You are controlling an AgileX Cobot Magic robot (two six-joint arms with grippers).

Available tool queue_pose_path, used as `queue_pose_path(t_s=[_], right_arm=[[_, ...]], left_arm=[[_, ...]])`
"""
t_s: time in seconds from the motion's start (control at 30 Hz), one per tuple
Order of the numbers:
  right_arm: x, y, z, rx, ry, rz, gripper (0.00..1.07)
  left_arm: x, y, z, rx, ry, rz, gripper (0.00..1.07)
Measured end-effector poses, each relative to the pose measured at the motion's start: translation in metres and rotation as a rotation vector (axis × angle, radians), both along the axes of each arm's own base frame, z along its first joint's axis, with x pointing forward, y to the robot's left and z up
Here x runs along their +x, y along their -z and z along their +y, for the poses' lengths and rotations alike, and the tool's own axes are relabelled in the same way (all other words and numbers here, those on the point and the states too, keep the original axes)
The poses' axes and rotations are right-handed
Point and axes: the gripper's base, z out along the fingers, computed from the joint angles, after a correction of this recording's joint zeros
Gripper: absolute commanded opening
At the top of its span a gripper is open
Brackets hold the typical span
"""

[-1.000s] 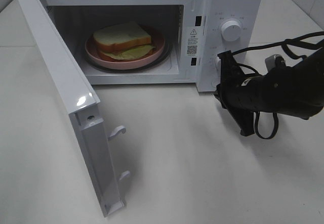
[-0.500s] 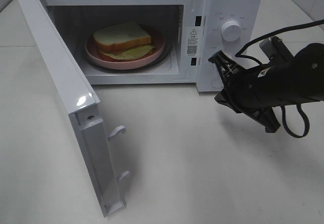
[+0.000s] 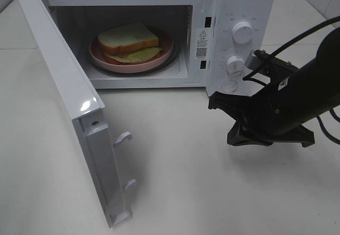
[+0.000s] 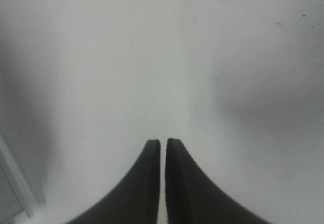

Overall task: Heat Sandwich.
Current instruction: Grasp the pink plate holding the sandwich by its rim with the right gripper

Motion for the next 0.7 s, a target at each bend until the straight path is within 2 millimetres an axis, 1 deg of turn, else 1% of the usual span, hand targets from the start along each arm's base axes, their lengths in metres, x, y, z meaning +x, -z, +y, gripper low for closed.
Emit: queue_pose_path(t_s=[0.07,0.1,0.13,0.17,0.23,0.3,0.33,0.4,0.43,0.5,0.63,0.7], right_arm=[[-0.001,-0.003,0.000,-0.034,-0.080,0.020,0.09],[-0.001,-0.003,0.000,-0.034,-0.080,0.020,0.09],[-0.002,-0.004,0.000,-0.052,-0.120,0.034,0.09],[-0.003,-0.007,-0.001,-0.093,-0.204,0.059,0.10],[-0.004,-0.010,-0.002,-0.130,-0.275,0.083,0.10],[-0.004,-0.011,-0.003,-0.145,-0.306,0.088,0.11],[-0.003,-0.015,-0.004,-0.186,-0.378,0.087,0.12],[-0.001,-0.019,-0.006,-0.225,-0.439,0.081,0.13],[-0.001,-0.019,-0.006,-0.225,-0.439,0.081,0.13],[0.003,-0.028,-0.008,-0.273,-0.513,0.060,0.14],[0.005,-0.037,-0.010,-0.312,-0.577,0.043,0.15],[0.008,-0.046,-0.011,-0.351,-0.643,0.011,0.16]], left_arm=[[0.000,0.000,0.000,0.000,0.000,0.000,1.01],[0.000,0.000,0.000,0.000,0.000,0.000,1.01],[0.000,0.000,0.000,0.000,0.000,0.000,1.01],[0.000,0.000,0.000,0.000,0.000,0.000,1.01],[0.000,0.000,0.000,0.000,0.000,0.000,1.01],[0.000,0.000,0.000,0.000,0.000,0.000,1.01],[0.000,0.000,0.000,0.000,0.000,0.000,1.01],[0.000,0.000,0.000,0.000,0.000,0.000,1.01],[0.000,0.000,0.000,0.000,0.000,0.000,1.01],[0.000,0.000,0.000,0.000,0.000,0.000,1.01],[0.000,0.000,0.000,0.000,0.000,0.000,1.01],[0.000,0.000,0.000,0.000,0.000,0.000,1.01]])
